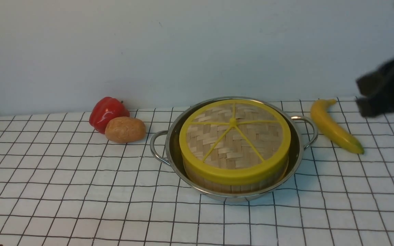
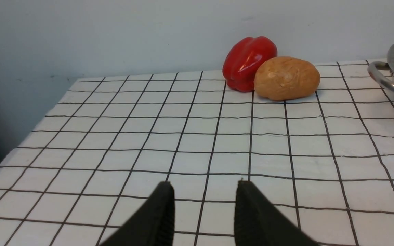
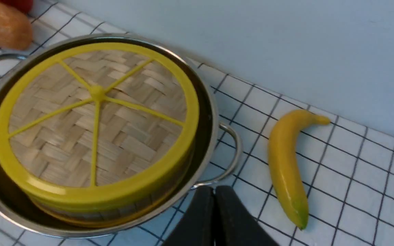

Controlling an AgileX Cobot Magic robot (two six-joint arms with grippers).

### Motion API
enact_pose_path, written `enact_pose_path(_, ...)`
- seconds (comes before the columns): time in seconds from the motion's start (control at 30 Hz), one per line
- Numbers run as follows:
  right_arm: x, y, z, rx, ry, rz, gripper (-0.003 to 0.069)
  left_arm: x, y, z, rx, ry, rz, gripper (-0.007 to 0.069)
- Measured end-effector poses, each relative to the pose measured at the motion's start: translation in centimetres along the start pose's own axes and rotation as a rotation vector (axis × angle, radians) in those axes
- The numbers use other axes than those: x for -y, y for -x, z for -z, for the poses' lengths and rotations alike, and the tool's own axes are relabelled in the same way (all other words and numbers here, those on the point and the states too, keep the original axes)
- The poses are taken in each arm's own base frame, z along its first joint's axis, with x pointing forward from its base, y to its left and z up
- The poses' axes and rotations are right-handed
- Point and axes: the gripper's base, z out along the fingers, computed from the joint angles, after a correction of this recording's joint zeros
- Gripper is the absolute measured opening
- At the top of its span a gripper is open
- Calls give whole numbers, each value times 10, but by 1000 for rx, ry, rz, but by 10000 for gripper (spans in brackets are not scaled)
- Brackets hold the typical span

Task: Place the steamer in the pot on the white tablecloth, and put the lid on the steamer.

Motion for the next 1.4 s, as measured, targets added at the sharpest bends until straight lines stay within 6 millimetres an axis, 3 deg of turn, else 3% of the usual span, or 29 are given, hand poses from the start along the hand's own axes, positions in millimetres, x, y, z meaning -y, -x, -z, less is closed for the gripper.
enact_pose_path(0.13,25,-76,29,181,-120,-173,27,0,0,0,0,0,0,243)
enact_pose_path(0.17,25,-78,31,200,-125,-180,27,0,0,0,0,0,0,243)
enact_pose_path(0.27,30,-119,57,349,-205,-272,37,0,0,0,0,0,0,243)
enact_pose_path(0.37,28,-139,73,460,-238,-307,43,0,0,0,0,0,0,243)
enact_pose_path(0.4,26,-154,78,502,-255,-321,48,0,0,0,0,0,0,243)
enact_pose_path(0.47,25,-160,80,524,-258,-324,50,0,0,0,0,0,0,243)
enact_pose_path(0.7,21,-204,68,455,-292,-259,66,0,0,0,0,0,0,243)
enact_pose_path(0.83,19,-221,63,445,-291,-273,78,0,0,0,0,0,0,243)
enact_pose_path(1.03,18,-226,61,419,-273,-328,96,0,0,0,0,0,0,243)
enact_pose_path(1.4,18,-227,60,391,-282,-276,130,0,0,0,0,0,0,243)
